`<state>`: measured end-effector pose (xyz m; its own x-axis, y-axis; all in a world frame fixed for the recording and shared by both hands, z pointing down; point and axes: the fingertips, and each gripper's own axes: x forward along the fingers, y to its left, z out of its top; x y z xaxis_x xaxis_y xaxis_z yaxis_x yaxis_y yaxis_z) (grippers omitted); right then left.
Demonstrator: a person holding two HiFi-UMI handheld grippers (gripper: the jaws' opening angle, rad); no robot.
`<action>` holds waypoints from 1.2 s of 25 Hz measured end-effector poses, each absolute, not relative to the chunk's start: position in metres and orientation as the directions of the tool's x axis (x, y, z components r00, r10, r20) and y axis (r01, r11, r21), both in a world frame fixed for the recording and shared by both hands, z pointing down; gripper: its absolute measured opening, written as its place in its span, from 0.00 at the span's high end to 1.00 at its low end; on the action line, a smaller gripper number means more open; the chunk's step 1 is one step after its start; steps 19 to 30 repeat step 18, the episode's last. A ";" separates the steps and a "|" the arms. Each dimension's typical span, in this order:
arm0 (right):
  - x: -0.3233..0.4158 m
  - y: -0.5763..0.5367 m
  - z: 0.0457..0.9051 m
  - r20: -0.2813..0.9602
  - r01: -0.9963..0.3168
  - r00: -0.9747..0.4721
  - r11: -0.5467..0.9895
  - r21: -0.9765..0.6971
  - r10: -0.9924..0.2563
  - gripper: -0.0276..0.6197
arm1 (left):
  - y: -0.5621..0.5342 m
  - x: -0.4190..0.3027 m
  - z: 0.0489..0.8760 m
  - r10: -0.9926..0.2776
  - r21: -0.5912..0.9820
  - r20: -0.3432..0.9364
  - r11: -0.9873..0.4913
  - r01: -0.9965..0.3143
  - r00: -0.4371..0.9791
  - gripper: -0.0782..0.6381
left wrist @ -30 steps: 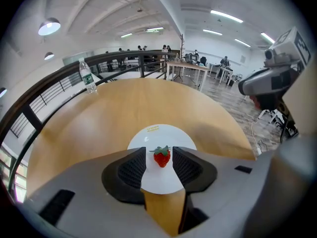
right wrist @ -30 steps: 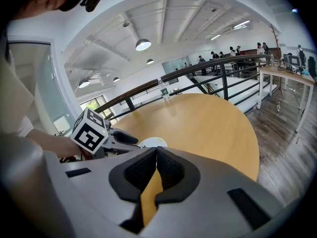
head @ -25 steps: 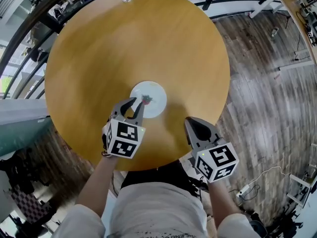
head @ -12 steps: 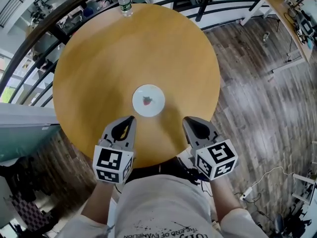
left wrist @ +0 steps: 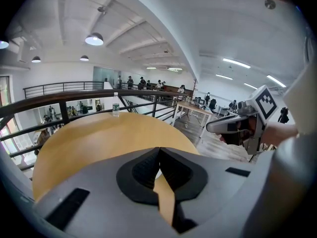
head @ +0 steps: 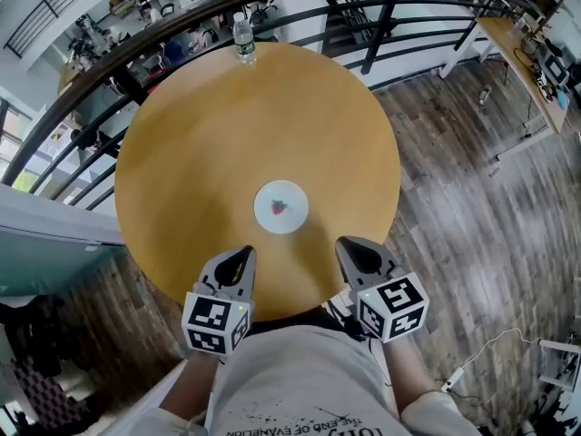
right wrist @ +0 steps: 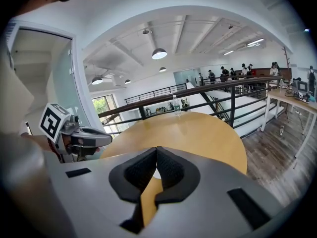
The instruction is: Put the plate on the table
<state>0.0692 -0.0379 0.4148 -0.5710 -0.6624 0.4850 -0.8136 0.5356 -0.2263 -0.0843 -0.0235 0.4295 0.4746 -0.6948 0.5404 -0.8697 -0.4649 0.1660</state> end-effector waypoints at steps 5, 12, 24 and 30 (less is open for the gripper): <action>0.068 -0.037 0.403 0.462 -0.807 -0.583 0.544 -0.232 -0.668 0.92 | -0.015 -0.081 0.418 -0.702 0.138 0.533 -0.478 -0.867 0.472 0.86; 0.064 -0.037 0.394 0.444 -0.794 -0.600 0.562 -0.233 -0.665 0.92 | -0.010 -0.082 0.409 -0.714 0.122 0.529 -0.471 -0.874 0.459 0.86; 0.061 -0.028 0.390 0.447 -0.799 -0.596 0.549 -0.246 -0.667 0.92 | -0.003 -0.079 0.405 -0.702 0.132 0.533 -0.482 -0.866 0.472 0.86; 0.061 -0.028 0.390 0.447 -0.799 -0.596 0.549 -0.246 -0.667 0.92 | -0.003 -0.079 0.405 -0.702 0.132 0.533 -0.482 -0.866 0.472 0.86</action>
